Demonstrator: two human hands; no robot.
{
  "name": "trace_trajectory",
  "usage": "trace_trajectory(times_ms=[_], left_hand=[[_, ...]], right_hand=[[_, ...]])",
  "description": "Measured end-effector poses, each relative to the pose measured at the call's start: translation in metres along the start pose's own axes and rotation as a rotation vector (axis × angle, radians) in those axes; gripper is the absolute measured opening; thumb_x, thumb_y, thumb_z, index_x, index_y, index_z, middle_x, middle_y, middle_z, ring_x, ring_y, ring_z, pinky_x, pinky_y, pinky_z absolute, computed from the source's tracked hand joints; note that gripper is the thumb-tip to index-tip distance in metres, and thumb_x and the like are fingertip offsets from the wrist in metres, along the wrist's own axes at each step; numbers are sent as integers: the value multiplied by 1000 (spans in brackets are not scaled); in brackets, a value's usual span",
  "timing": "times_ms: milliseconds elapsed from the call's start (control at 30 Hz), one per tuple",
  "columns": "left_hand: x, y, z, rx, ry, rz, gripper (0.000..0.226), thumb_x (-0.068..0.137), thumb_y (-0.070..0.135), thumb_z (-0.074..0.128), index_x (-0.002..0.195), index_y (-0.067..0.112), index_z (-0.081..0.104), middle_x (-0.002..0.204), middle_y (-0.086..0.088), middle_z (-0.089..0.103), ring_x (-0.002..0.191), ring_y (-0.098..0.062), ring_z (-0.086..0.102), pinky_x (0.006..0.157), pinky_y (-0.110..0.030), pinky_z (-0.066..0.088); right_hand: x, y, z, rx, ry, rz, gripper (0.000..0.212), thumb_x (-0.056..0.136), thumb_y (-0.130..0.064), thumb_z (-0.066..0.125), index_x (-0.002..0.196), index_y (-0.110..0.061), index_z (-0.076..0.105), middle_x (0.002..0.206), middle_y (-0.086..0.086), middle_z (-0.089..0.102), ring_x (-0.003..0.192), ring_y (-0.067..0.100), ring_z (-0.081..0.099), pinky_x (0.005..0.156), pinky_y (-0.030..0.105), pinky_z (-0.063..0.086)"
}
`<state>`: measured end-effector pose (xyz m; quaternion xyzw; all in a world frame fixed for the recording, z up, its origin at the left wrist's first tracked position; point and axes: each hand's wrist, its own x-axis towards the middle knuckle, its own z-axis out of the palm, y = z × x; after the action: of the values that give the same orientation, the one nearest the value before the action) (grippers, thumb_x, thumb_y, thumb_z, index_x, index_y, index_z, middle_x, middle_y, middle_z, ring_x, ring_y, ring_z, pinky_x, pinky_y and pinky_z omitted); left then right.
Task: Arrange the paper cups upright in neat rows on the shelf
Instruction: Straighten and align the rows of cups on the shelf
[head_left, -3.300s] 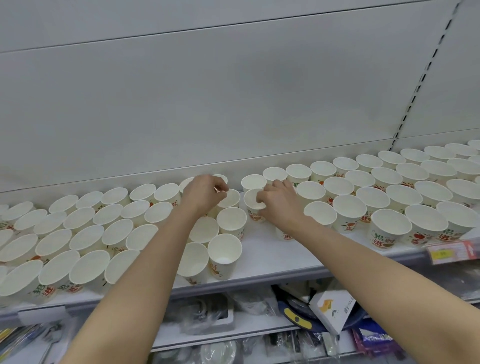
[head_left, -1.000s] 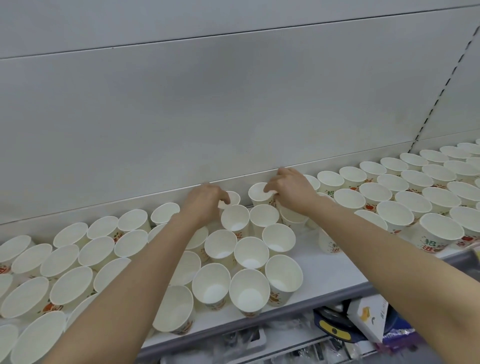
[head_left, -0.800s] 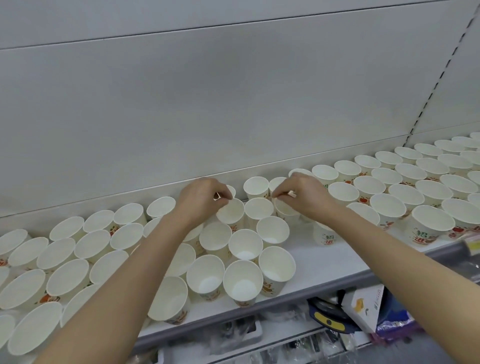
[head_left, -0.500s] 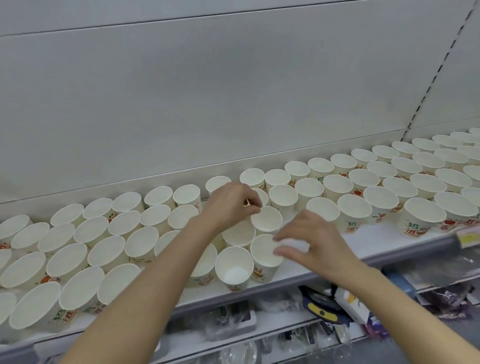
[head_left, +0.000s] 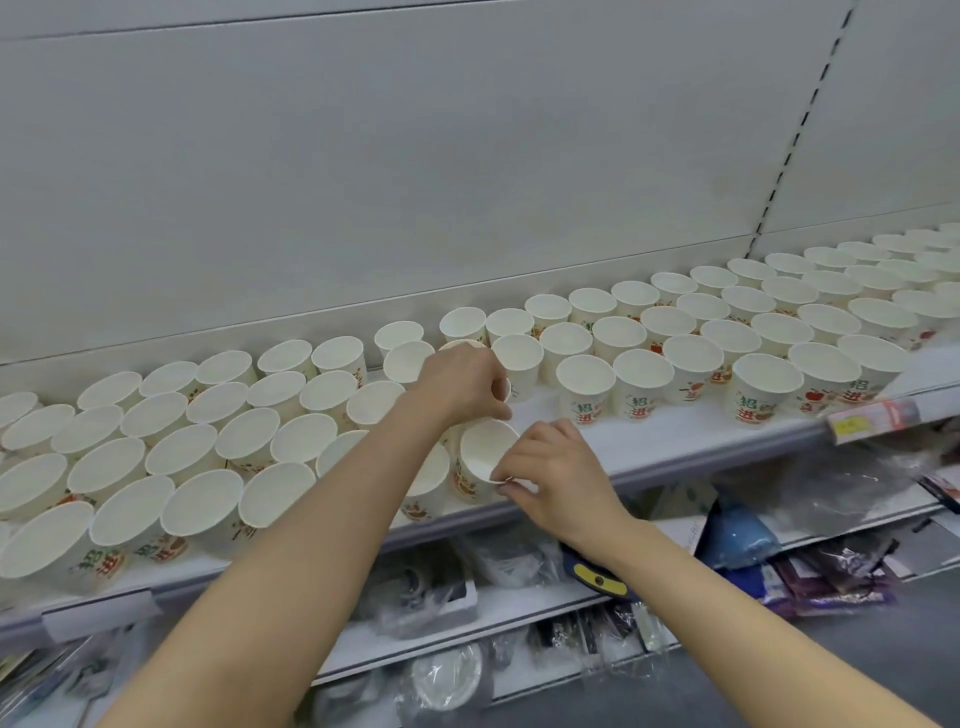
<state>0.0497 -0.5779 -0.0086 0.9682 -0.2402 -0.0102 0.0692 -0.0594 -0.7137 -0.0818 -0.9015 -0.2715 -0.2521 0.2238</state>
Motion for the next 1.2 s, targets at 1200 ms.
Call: trace_trajectory(times_ms=[1200], left_hand=[[-6, 54, 34, 21, 272, -98, 10, 87, 33, 68, 92, 28, 76, 95, 1, 72, 96, -22, 57, 66, -31, 40]], right_hand=[[-64, 134, -130, -272, 83, 412, 10, 74, -19, 78, 83, -17, 74, 79, -1, 71, 78, 27, 59, 73, 40, 40]])
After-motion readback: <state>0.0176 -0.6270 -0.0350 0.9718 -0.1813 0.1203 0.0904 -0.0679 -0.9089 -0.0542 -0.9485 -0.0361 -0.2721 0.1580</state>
